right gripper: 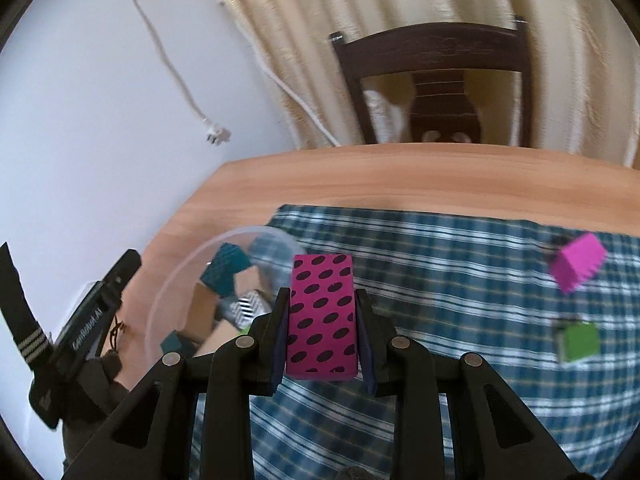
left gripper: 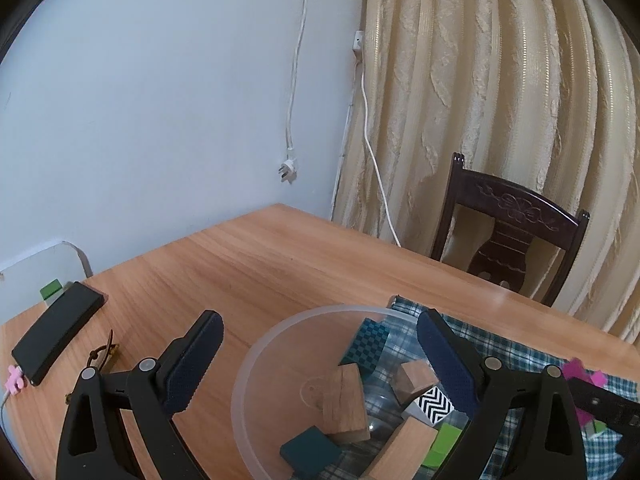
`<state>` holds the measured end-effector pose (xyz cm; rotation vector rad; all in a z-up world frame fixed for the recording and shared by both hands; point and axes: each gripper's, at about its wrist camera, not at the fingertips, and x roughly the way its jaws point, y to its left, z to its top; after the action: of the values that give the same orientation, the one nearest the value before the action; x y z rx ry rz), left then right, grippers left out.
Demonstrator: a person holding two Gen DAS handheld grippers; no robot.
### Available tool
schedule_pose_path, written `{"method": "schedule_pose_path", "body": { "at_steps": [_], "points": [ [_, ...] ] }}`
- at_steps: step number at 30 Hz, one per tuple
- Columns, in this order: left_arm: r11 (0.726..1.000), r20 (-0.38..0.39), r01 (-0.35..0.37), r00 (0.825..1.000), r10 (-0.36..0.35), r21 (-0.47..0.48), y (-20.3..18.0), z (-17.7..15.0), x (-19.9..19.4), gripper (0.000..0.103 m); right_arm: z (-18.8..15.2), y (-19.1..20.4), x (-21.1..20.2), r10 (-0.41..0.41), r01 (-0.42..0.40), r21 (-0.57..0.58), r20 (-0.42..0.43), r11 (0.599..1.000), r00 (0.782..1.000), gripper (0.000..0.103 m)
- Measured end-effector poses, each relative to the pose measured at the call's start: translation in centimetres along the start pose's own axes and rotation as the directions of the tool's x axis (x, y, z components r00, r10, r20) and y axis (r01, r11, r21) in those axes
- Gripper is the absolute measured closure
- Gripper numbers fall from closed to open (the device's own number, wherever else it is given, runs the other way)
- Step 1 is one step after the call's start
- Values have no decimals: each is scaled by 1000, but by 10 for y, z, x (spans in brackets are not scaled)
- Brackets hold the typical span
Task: Organize rigid objects
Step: 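Carry the pink dotted block into the bowl and open the right gripper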
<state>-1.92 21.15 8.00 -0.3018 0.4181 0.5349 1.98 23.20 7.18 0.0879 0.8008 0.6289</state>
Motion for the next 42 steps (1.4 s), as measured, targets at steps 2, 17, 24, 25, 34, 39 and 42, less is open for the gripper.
{"method": "schedule_pose_path", "body": {
  "at_steps": [2, 17, 24, 25, 34, 39, 42],
  "points": [
    [1000, -5, 0, 1000, 0, -1, 0, -1, 1, 3, 3, 11, 11, 10, -10, -10, -15, 1000, 1000, 72],
    [999, -5, -7, 1000, 6, -32, 5, 0, 1, 3, 12, 38, 59, 38, -40, -26, -66, 999, 997, 71],
    [1000, -3, -9, 1000, 9, -20, 4, -1, 0, 3, 3, 30, 54, 44, -45, -9, -62, 999, 997, 70],
    [1000, -3, -8, 1000, 8, -17, 3, -1, 0, 3, 2, 27, 52, 46, -46, -3, -59, 999, 997, 70],
    [1000, 1, -2, 1000, 2, 17, -6, -4, -1, 3, -7, 3, 44, 16, -14, 41, -55, 999, 998, 69],
    [1000, 4, 1, 1000, -1, 21, -8, -4, -2, 3, -6, -6, 39, -3, 5, 62, -41, 998, 999, 55],
    [1000, 7, 4, 1000, -4, 28, -9, -4, -3, 3, -6, -9, 36, -24, 26, 61, -33, 998, 999, 54]
  ]
}}
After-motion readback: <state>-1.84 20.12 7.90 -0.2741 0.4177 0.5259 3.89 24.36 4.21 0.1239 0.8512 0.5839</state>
